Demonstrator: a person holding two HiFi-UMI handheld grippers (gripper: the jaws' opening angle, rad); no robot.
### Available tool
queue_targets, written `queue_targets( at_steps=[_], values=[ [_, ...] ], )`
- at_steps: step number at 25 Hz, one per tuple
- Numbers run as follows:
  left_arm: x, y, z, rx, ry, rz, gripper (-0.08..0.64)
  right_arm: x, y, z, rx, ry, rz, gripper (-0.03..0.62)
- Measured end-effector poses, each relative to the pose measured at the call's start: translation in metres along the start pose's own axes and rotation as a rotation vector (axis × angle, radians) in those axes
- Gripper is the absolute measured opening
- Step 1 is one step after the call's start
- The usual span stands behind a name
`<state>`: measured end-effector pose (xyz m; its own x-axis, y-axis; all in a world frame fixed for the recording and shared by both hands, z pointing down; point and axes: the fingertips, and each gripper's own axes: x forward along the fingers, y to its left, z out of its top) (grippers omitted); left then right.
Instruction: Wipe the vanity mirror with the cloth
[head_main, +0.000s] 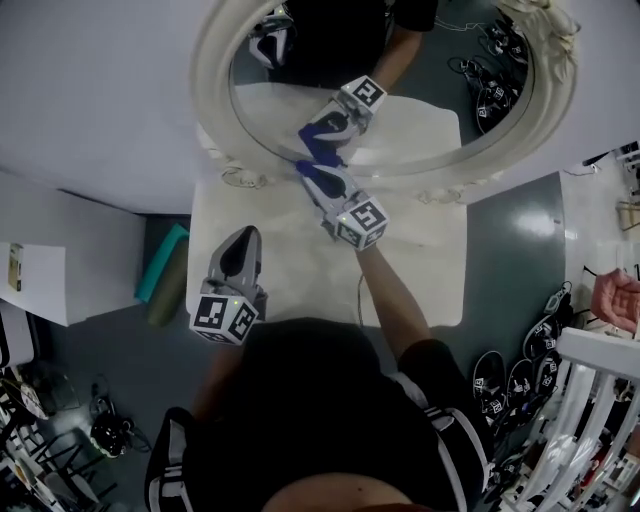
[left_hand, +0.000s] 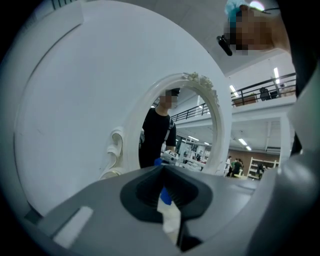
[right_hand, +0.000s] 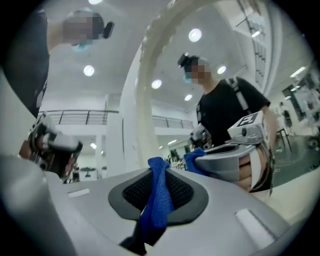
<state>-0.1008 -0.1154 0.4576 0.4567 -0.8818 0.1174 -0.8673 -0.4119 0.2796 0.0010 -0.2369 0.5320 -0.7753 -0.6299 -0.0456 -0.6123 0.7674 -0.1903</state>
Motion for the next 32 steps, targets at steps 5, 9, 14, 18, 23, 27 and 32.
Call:
queue_targets(
  at_steps=[5,9,14,18,23,27,32],
  values=[
    [0.004,0.003,0.006,-0.007,-0.016,-0.010,0.011,-0.071,-0.021,0.114,0.205,-0.468,-0.215,0.058],
    [0.008,-0.003,0.008,-0.009,-0.021,-0.040,0.011,-0.139,-0.038,0.177,0.196,-0.716,-0.416,0.060],
    [0.008,-0.004,0.009,-0.013,-0.026,-0.051,0.011,-0.223,-0.079,0.209,0.115,-0.851,-0.785,0.058],
    [0.007,-0.004,0.009,-0.002,-0.026,-0.045,0.011,-0.256,-0.119,0.215,0.109,-0.861,-0.934,0.058],
    [0.007,-0.005,0.009,0.007,-0.020,-0.049,0.011,-0.263,-0.148,0.221,0.132,-0.894,-0.966,0.058],
    [0.006,-0.006,0.010,0.004,-0.022,-0.044,0.011,-0.255,-0.151,0.241,0.092,-0.893,-0.961,0.058],
    [0.007,-0.009,0.010,0.004,-0.024,-0.047,0.011,-0.246,-0.137,0.287,-0.009,-0.846,-0.955,0.058]
  ],
)
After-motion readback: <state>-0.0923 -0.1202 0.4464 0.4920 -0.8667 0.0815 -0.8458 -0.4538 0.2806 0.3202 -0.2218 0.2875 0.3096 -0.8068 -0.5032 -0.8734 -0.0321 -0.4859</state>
